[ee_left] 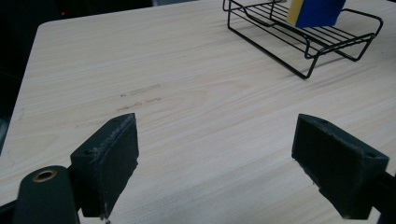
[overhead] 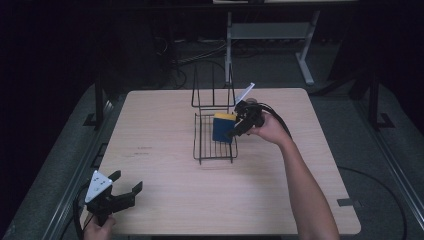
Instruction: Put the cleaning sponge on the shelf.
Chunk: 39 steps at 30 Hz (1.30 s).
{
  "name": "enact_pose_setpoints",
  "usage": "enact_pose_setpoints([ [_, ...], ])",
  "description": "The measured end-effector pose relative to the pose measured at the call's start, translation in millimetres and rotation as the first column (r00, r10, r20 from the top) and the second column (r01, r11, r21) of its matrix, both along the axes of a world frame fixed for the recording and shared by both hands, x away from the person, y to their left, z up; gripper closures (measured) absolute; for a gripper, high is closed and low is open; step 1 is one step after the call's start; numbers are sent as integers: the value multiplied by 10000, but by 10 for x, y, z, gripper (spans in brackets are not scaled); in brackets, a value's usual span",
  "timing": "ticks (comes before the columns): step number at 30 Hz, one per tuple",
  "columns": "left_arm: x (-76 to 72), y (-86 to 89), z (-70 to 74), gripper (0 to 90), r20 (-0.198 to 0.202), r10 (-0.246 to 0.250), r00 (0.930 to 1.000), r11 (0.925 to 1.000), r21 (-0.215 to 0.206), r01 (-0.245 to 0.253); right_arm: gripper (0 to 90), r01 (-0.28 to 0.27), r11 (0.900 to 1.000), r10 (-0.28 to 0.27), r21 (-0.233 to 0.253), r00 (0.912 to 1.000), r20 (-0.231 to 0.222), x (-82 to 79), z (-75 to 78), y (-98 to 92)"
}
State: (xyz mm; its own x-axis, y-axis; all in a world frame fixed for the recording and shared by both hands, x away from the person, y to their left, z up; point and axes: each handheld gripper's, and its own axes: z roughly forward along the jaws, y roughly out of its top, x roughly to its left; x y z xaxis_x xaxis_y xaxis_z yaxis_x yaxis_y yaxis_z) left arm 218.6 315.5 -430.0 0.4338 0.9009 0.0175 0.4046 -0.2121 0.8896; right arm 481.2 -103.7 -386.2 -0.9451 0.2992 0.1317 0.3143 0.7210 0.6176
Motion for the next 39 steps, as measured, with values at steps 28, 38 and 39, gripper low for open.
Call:
enact_pose_setpoints([
  [28,1,-25,2,140,-12,-98,10000,9999,35,98,228,304,9995,-303,104,9995,-117,-106,-20,-146],
  [38,-16,-12,8,141,19,-59,10000,10000,-1,59,215,662,9977,-661,136,9978,-76,-194,0,-259],
  [39,-16,-12,8,141,19,-59,10000,10000,-1,59,215,662,9977,-661,136,9978,-76,-194,0,-259],
])
